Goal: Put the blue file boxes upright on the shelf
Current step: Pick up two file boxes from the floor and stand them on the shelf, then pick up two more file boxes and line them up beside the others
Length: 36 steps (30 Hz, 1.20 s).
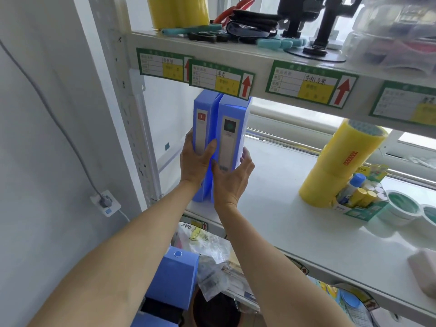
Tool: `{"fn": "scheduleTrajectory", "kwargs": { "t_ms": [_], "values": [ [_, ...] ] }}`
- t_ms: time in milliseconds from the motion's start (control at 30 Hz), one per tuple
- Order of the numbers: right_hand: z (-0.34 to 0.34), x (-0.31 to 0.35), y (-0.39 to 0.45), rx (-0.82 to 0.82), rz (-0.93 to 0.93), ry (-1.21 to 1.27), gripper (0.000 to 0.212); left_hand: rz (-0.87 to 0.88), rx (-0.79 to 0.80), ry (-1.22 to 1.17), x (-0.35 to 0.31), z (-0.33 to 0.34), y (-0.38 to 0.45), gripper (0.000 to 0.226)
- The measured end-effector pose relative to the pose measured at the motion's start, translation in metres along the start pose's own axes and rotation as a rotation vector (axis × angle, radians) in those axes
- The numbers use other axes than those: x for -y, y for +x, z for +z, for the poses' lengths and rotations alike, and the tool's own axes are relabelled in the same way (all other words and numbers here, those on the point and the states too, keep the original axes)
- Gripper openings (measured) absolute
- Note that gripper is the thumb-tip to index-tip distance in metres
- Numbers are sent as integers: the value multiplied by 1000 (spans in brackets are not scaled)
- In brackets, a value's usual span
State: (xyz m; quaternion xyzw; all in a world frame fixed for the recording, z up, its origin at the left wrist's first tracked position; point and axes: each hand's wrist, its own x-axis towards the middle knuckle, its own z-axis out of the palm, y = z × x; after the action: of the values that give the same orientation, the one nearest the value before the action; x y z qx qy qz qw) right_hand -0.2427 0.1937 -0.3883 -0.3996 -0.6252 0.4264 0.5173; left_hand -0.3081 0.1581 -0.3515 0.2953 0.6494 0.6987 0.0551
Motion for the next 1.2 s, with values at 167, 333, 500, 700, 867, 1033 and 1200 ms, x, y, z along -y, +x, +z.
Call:
{"fn": "scheduleTrajectory", "kwargs": {
  "t_ms": [167,333,500,700,867,1033,1200],
  "values": [
    [-4,-2,-7,-7,-25,-56,77,-1,8,-14,5,-6,0,66],
    [-14,2,-17,-28,-13,-35,75,-10,-22,56,8,-12,-2,59],
    [-24,-6,-74,-18,-110,-68,29,9,-320,154,23,-41,-45,36],
    [-15,-43,-144,337,-277,-197,12,-108,-501,179,67,-82,-115,17],
    [5,-90,-173,813,-198,-506,24,-409,-616,254,109,-121,-162,21],
    [43,-132,-195,1297,-242,-927,40,-892,-622,300,185,-174,-205,47],
    [81,-169,-220,1493,-379,-1068,38,-1252,-680,225,243,-217,-250,56]
  ]
}}
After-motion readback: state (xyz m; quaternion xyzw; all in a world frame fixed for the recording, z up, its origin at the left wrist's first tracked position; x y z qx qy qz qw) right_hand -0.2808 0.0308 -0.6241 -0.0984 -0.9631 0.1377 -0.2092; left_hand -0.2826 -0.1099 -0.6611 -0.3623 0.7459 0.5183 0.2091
